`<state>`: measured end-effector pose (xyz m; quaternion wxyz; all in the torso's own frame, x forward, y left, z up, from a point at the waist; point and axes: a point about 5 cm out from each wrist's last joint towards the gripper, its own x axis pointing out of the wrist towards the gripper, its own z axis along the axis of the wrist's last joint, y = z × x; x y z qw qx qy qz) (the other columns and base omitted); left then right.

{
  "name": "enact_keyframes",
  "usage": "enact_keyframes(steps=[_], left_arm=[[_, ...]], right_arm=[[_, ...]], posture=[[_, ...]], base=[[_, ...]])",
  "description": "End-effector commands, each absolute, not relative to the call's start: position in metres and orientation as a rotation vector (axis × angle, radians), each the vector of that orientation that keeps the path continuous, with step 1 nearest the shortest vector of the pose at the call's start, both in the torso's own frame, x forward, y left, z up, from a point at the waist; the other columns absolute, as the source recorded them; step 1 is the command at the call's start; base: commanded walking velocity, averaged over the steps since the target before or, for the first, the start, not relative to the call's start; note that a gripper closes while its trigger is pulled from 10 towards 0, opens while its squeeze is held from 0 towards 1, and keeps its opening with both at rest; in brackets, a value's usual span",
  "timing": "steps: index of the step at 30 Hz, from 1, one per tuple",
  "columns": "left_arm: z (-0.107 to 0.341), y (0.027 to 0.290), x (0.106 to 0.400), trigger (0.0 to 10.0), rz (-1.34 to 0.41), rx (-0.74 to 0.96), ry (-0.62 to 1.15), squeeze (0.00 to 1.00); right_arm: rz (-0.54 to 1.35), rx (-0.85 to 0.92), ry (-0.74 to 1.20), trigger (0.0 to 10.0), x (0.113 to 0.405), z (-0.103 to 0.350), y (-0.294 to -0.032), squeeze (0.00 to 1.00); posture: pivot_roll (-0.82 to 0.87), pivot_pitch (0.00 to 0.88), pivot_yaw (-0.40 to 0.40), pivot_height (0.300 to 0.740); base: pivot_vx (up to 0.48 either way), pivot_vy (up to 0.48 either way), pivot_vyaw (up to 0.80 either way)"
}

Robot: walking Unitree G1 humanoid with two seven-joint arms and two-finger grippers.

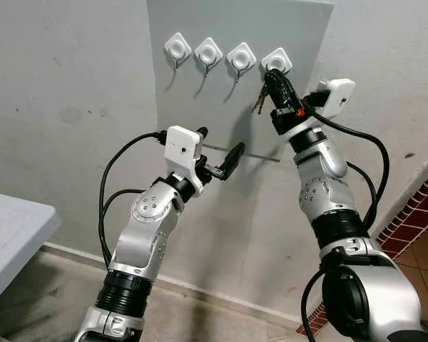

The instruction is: Hang keys on a hook

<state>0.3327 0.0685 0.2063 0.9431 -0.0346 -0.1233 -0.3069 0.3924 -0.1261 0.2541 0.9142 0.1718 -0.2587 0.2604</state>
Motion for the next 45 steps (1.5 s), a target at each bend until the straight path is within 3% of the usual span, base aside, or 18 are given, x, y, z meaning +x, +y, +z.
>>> enact_keyframes(steps=[1,28,29,45], left_arm=[[0.211,0.068,0.332,10.0,-0.629,-0.056,-0.272,0.00],[0.213,0.069,0.332,10.0,-0.615,-0.056,-0.273,0.00],[0.213,0.069,0.332,10.0,-0.614,-0.056,-0.273,0.00],[0.212,0.071,0.331,10.0,-0.587,-0.051,-0.275,0.00]], right_arm=[[0.534,0.373,-0.540,10.0,0.394,0.258,-0.127,0.00],[0.446,0.782,-0.435,10.0,0.401,0.232,-0.141,0.00],[0.447,0.784,-0.435,10.0,0.401,0.232,-0.141,1.00],[0.418,0.830,-0.418,10.0,0.400,0.223,-0.142,1.00]], posture=[[-0.01,0.000,-0.040,0.740],[0.00,0.000,-0.038,0.740],[0.00,0.000,-0.038,0.740],[0.00,0.000,-0.040,0.740]], base=[[0.000,0.000,0.00],[0.000,0.000,0.00],[0.000,0.000,0.00],[0.000,0.000,0.00]])
